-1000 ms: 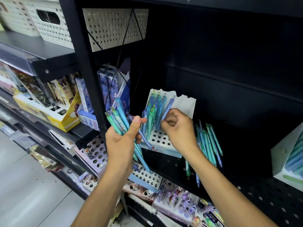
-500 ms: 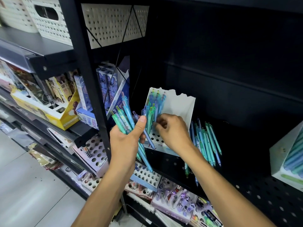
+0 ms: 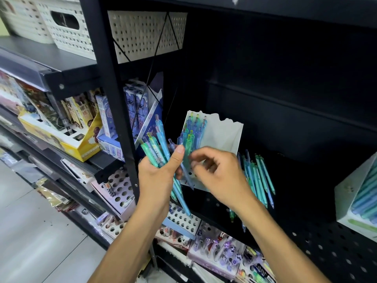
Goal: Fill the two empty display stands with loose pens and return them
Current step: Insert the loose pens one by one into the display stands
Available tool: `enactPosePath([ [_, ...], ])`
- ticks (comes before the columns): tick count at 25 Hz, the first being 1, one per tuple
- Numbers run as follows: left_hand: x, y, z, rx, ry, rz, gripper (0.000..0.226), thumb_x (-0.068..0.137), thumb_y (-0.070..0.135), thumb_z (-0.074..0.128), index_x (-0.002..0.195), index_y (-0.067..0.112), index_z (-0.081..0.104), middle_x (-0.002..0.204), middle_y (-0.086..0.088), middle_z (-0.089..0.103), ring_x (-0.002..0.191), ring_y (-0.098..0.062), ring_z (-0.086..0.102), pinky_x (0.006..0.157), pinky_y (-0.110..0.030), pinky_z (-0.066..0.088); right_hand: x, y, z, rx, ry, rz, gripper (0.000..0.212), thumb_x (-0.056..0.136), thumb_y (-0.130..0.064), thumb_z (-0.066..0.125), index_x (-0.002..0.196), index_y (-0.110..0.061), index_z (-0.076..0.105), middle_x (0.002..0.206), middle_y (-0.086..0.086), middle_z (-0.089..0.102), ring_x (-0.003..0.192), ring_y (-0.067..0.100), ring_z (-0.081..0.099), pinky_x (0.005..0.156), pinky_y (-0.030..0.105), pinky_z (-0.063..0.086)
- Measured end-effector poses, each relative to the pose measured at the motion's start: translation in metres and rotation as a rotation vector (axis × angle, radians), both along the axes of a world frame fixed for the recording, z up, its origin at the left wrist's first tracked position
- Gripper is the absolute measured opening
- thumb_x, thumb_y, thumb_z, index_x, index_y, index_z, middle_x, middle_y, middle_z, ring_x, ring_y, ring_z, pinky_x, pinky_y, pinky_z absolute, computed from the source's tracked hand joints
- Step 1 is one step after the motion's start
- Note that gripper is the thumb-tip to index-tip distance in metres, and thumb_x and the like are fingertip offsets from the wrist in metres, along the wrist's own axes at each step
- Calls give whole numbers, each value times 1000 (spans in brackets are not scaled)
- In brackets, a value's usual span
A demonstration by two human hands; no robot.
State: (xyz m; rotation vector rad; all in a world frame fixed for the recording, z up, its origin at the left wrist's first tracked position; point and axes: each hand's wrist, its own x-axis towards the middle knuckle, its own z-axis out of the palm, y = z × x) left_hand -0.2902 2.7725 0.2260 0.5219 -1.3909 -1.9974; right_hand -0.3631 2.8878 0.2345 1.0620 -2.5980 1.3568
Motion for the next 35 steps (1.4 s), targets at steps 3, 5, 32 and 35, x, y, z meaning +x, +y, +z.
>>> enactPosePath([
  [3,-4,5,-4,3,1,-40,8,85,15,73,83,10,66,60,4,62,52,-11,54,49,-24,46,8,4,1,36,-93,156,11,87,-15,67,88,-26,69,78,-22,69,62,4,58,60,15,43],
  [5,-5,7,-4,17,15,-84,12,81,20,73,86,12,68,63,3,64,54,-12,54,49,-24,46,4,6,1,59,-87,162,11,89,-17,68,91,-27,71,82,-17,71,68,7,62,65,25,51],
  [32,7,-5,-16,55,-24,-287,34,85,34,62,99,4,62,57,1,45,49,-14,42,48,-25,39,-22,-15,-29,41,-10,-193,9,88,-25,73,89,-18,68,76,-12,66,70,0,63,71,24,56],
  [35,9,-7,-18,-8,-47,-415,24,84,31,65,90,8,63,56,0,43,46,-15,39,46,-26,36,-7,-8,-14,-244,51,-193,12,91,-30,70,87,-19,70,72,-8,67,64,8,62,63,28,54],
])
